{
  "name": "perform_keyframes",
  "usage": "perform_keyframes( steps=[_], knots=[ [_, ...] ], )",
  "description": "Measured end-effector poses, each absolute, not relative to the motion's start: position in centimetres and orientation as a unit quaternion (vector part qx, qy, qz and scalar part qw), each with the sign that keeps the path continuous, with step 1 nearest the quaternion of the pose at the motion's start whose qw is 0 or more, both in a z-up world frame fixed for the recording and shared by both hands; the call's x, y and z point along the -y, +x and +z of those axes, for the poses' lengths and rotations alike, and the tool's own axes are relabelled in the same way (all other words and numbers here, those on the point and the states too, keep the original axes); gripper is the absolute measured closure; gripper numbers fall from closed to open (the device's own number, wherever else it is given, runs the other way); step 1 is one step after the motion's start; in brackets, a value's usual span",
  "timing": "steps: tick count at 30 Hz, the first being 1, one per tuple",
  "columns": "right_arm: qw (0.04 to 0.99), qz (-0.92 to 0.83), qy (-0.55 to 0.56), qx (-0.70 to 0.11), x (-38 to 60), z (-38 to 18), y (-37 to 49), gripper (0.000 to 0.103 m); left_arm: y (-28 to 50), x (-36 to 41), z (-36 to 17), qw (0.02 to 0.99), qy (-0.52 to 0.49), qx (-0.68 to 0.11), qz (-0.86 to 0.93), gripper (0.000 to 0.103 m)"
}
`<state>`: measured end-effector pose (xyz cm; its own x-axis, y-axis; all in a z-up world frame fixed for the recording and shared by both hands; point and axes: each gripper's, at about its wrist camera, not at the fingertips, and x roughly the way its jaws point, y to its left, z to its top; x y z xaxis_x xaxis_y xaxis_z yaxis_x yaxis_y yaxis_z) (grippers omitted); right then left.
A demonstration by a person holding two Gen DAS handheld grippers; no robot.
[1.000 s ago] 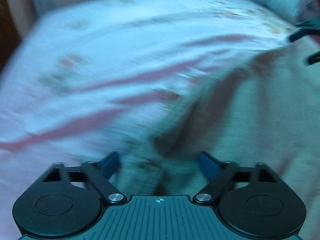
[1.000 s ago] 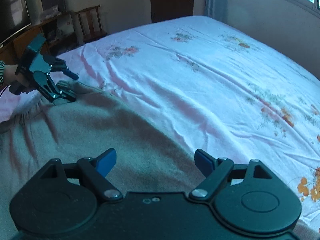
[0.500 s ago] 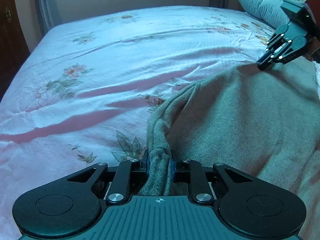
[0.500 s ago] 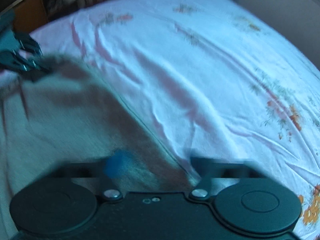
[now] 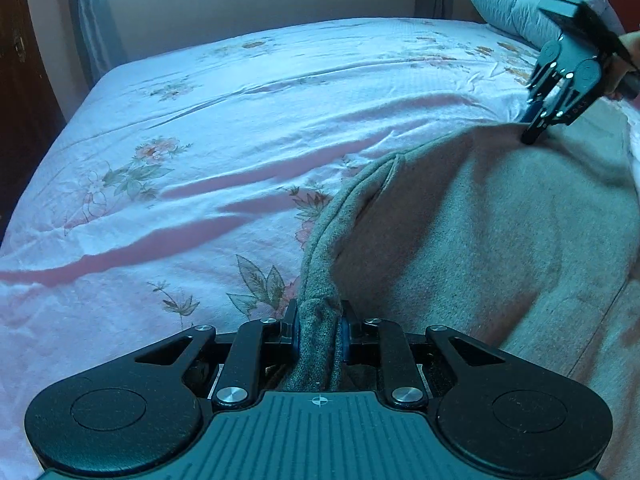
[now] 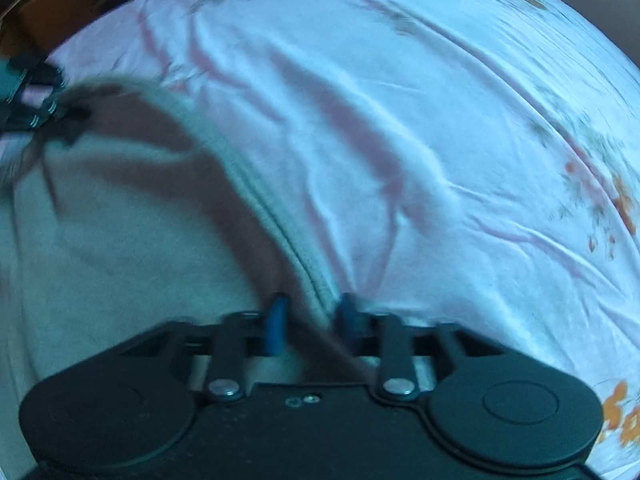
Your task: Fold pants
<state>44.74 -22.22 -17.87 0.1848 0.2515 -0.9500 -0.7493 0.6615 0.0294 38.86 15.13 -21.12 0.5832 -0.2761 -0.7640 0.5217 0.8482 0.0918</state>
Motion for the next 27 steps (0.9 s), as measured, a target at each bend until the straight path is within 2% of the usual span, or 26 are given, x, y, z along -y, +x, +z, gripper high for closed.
perform_keyframes(
  steps=[1,2,4,9,15,22,27],
  knots=[
    [0.731,0.340,-0.254,-0.534,21.9,-17.8,44.0,0.102,38.8,-15.1,-21.1,0.877,0.156,-0.395,-0.225,0.085],
    [0.731,0.336,-0.273,-0.528,21.7,-17.7,43.1,0.103,38.6,-15.0,-21.0,0.878,0.158,-0.392,-0.223,0.085],
    [0.739,0.325,-0.306,-0.504,21.5,-17.1,41.2,0.103,38.2,-14.7,-20.8,0.882,0.170,-0.384,-0.216,0.085],
    [0.794,0.260,-0.392,-0.385,20.5,-15.7,33.8,0.103,35.9,-14.3,-19.2,0.901,0.182,-0.349,-0.183,0.085],
    [0.856,0.213,-0.373,-0.289,21.3,-13.3,24.5,0.103,30.6,-15.4,-15.6,0.924,0.154,-0.311,-0.162,0.085],
    [0.888,0.186,-0.345,-0.239,20.6,-10.8,13.9,0.103,21.4,-16.5,-13.4,0.929,0.161,-0.293,-0.160,0.085],
    [0.903,0.176,-0.329,-0.213,19.5,-10.8,6.8,0.103,14.8,-17.1,-14.2,0.923,0.197,-0.289,-0.160,0.085]
  ],
)
